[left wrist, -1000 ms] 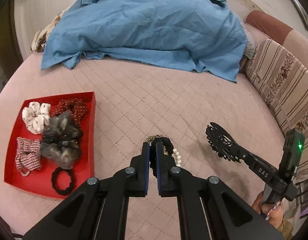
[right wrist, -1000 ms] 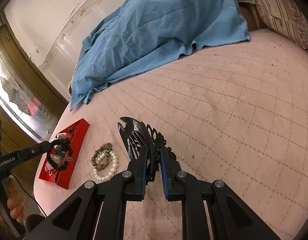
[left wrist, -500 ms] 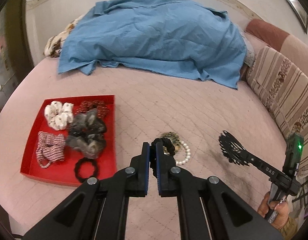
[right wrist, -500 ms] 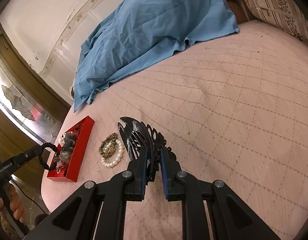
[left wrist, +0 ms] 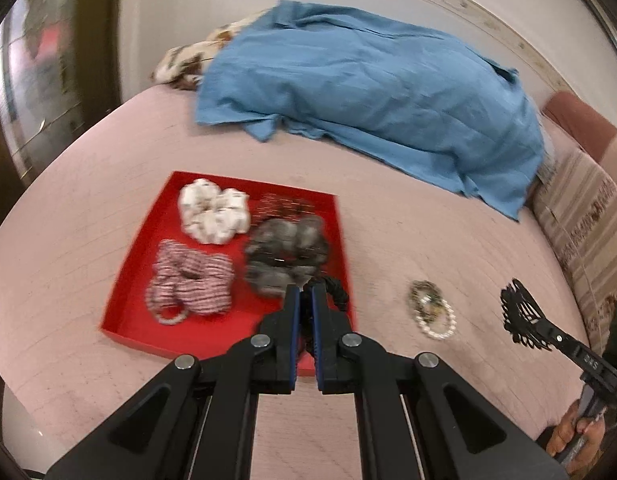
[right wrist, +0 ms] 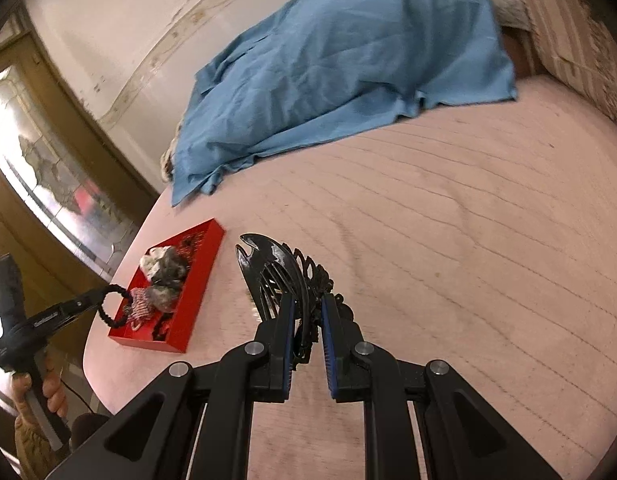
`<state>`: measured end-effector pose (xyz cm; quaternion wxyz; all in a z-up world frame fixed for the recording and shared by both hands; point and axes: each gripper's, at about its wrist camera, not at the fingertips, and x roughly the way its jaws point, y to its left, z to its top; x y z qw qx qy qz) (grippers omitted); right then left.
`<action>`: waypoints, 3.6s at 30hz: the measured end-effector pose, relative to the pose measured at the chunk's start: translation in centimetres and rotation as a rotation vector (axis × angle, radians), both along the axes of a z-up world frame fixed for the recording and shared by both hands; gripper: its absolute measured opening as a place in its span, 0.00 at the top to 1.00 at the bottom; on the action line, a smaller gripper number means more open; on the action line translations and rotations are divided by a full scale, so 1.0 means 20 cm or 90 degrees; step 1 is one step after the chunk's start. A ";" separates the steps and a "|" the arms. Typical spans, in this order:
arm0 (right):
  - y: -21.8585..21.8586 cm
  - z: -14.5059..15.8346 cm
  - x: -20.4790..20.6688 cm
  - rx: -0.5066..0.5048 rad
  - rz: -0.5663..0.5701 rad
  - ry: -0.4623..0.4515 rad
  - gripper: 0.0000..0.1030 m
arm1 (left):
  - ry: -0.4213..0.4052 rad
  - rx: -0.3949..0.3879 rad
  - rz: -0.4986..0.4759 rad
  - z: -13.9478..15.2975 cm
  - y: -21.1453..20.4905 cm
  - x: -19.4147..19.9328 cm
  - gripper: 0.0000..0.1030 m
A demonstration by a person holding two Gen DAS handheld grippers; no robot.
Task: Organize jewelry
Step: 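Grasp the black hair tie with the left tool while the right tool holds the claw clip, then lower the claw clip and hair tie into the red tray and open both tools, then move both tools back to the leopard hair tie and pearl bracelet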
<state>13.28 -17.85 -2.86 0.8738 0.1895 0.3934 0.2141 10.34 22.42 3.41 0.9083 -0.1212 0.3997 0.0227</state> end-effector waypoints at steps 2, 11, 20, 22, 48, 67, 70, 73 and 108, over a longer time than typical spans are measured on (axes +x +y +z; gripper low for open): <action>0.09 0.03 0.01 -0.010 0.018 -0.005 0.87 | -0.003 -0.009 0.012 -0.01 0.07 0.00 0.94; 0.48 0.12 0.04 -0.041 0.109 -0.020 0.87 | -0.002 -0.006 0.054 -0.10 0.32 0.01 0.94; 0.93 0.16 0.11 -0.041 0.200 -0.007 0.87 | 0.020 -0.045 0.085 -0.20 0.45 0.01 0.94; 1.03 0.14 0.13 -0.052 0.217 -0.003 0.86 | 0.026 -0.054 0.088 -0.22 0.47 0.01 0.94; 1.54 -0.11 0.30 -0.115 0.282 0.079 0.86 | 0.076 0.127 0.131 -0.35 0.44 0.09 0.94; 1.57 -0.13 0.24 -0.118 0.303 0.078 0.84 | 0.082 0.113 0.153 -0.36 0.47 0.09 0.89; 1.57 -0.13 0.23 -0.115 0.302 0.076 0.83 | 0.076 0.112 0.159 -0.35 0.47 0.09 0.72; 1.56 -0.12 0.23 -0.113 0.302 0.074 0.79 | 0.061 0.111 0.171 -0.33 0.48 0.07 0.56; 1.22 0.12 0.07 -0.066 0.243 -0.019 0.47 | 0.058 0.145 0.182 -0.31 0.43 0.04 0.36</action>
